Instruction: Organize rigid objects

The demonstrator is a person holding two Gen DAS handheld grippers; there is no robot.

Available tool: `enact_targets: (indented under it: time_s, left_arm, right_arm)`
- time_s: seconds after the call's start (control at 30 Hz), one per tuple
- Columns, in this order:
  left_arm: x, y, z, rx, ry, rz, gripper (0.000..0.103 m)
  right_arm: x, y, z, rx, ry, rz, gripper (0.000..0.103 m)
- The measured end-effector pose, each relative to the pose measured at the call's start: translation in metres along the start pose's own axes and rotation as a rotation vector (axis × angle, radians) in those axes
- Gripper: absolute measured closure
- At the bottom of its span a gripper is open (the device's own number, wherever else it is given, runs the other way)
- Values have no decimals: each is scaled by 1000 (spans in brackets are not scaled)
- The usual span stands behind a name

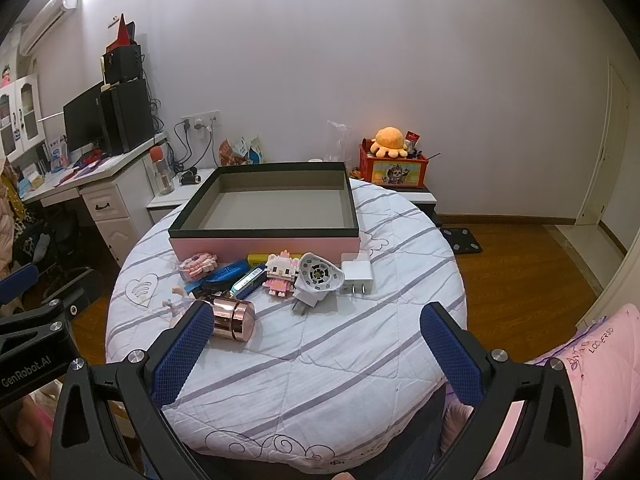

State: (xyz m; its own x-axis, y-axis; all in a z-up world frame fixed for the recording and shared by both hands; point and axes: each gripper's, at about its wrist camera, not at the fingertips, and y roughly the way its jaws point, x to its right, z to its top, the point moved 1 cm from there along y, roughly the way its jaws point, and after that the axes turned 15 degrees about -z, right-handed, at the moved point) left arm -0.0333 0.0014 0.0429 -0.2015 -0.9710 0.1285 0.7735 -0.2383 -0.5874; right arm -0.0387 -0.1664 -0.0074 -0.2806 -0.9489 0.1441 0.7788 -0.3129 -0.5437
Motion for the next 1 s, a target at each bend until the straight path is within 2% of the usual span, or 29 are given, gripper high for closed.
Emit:
enact_targets:
  time_s: [0.6, 1.0]
  left_arm:
    - [-3, 12, -9, -16, -5, 1, 0]
    - [-7, 58, -9, -71, -10, -1, 0]
  right_arm:
    - [-1, 8, -1, -19, -1, 1, 0]
    - [-5, 58, -6, -105, -19, 5, 0]
